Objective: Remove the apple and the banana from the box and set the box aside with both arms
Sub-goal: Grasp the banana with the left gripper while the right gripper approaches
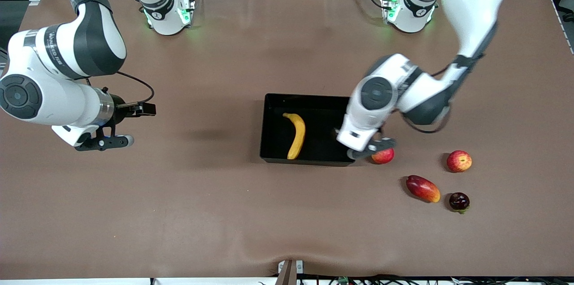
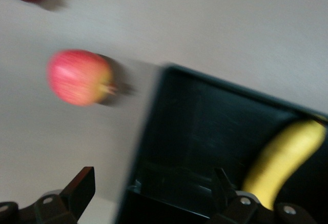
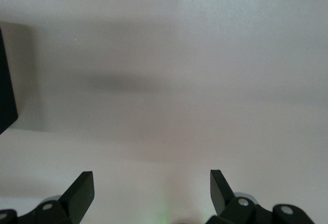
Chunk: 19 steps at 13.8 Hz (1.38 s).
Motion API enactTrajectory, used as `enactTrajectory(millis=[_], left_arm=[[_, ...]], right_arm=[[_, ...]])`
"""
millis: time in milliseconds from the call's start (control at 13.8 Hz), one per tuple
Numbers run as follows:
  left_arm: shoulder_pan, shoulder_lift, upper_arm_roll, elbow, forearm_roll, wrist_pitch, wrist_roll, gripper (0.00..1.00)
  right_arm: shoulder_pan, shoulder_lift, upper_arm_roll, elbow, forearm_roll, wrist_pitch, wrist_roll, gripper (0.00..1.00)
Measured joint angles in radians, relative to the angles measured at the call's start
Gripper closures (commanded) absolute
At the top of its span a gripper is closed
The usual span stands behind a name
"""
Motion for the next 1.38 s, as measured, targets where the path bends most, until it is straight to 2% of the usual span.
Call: enactTrajectory(millis=[363, 581, 726, 872, 1235, 1380], left_arm=[[-0.157, 0.070, 0.102, 0.014, 0.000, 0.176, -0.040, 0.00], [-0.282, 0.115, 0.212, 0.033, 0.000, 0.268, -0.030, 0.00], [-0.364, 0.157, 0.270, 0.066, 0.000, 0.286, -0.003, 0.00], [-0.409, 0.191, 0.296, 0.092, 0.000, 0.289, 0.045, 0.00], [-0.417, 0.223, 0.298, 0.106, 0.000, 0.301, 0.125, 0.00], [-0.425, 0.236, 0.298, 0.106, 0.000, 0.302, 0.125, 0.31]], right_arm=[[-0.001, 0.002, -0.001, 0.000, 0.000, 0.021, 0.000, 0.00], [0.011, 0.014, 0.002, 0.000, 0.000, 0.052, 0.000, 0.00], [0.016, 0.017, 0.002, 0.000, 0.000, 0.059, 0.000, 0.00], [0.017, 0.017, 0.002, 0.000, 0.000, 0.062, 0.000, 0.00], [0.044, 0.018, 0.003, 0.000, 0.001, 0.108, 0.003, 0.00], [0.049, 0.021, 0.003, 0.000, 0.001, 0.115, 0.004, 0.00]])
